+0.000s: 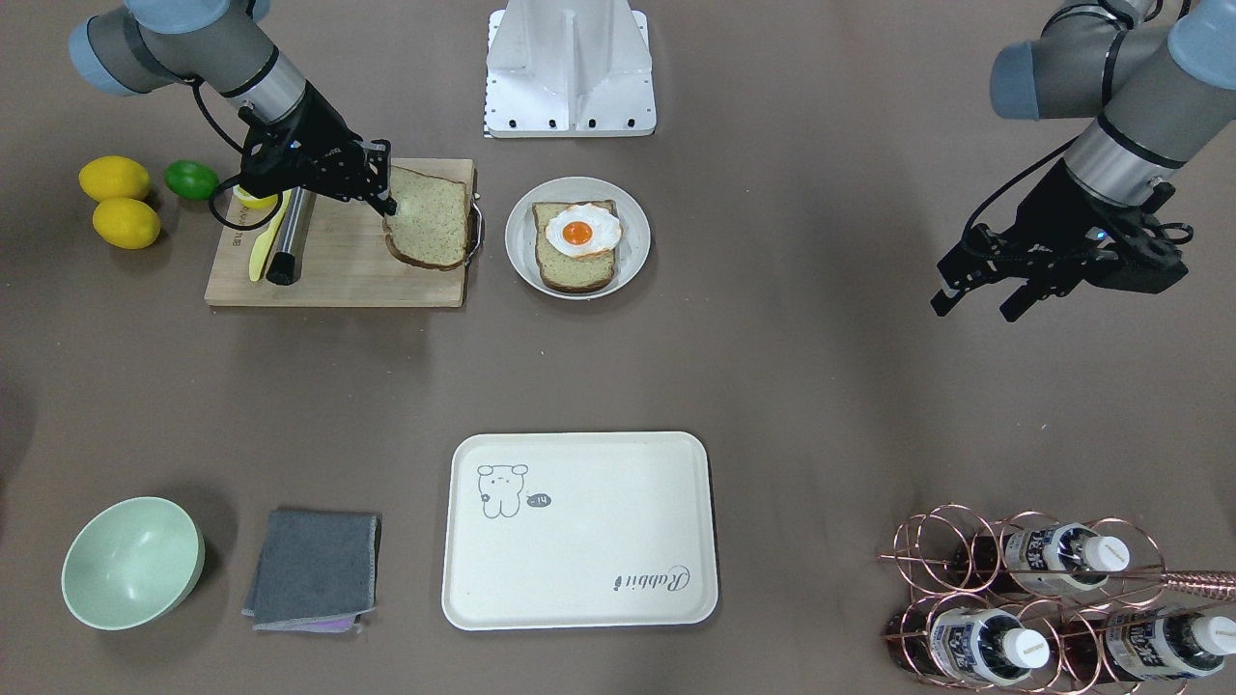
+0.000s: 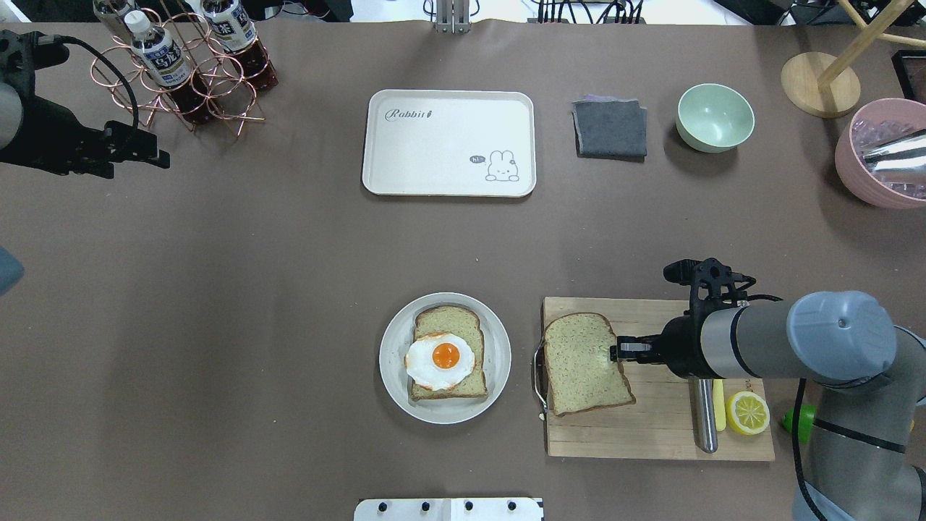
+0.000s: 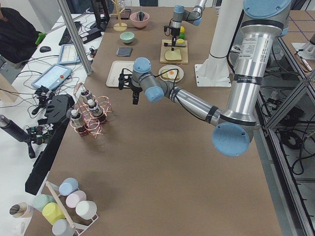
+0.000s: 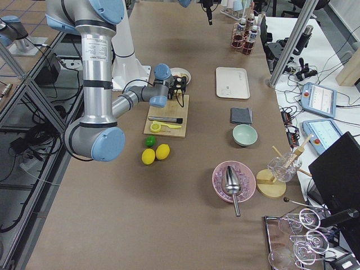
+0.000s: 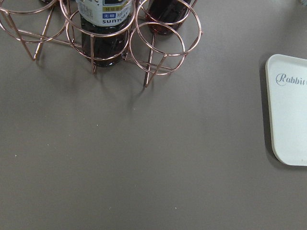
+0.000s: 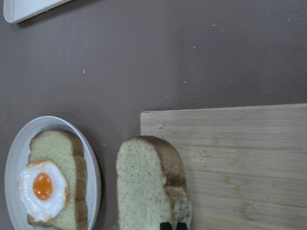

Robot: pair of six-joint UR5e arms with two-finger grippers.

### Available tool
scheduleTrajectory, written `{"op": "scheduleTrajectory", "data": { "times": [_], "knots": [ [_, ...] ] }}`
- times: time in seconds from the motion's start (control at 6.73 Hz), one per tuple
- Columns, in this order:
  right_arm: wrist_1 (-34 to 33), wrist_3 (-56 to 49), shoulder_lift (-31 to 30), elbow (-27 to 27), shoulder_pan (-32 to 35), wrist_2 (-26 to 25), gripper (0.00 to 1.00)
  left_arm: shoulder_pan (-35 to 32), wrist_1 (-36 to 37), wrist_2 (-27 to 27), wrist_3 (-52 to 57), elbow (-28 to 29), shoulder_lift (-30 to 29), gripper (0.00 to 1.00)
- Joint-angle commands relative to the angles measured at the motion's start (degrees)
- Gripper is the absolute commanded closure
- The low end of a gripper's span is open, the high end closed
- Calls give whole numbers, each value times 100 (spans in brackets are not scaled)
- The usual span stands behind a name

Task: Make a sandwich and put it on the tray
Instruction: 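Carry the bread slice with the right gripper onto the egg slice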

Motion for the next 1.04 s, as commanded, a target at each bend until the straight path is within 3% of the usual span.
{"op": "scheduleTrajectory", "data": {
  "times": [0.0, 0.3, 0.89],
  "knots": [
    [1130, 672, 330, -432, 35, 43, 100, 1, -9, 3, 0, 14, 44, 2],
    [1539, 1087, 780, -820, 9, -9, 100, 1, -9, 3, 0, 14, 53, 2],
    [1497, 1229, 1527, -1322, -377, -263, 100, -8, -18, 3, 0, 41, 123, 2]
  ]
}}
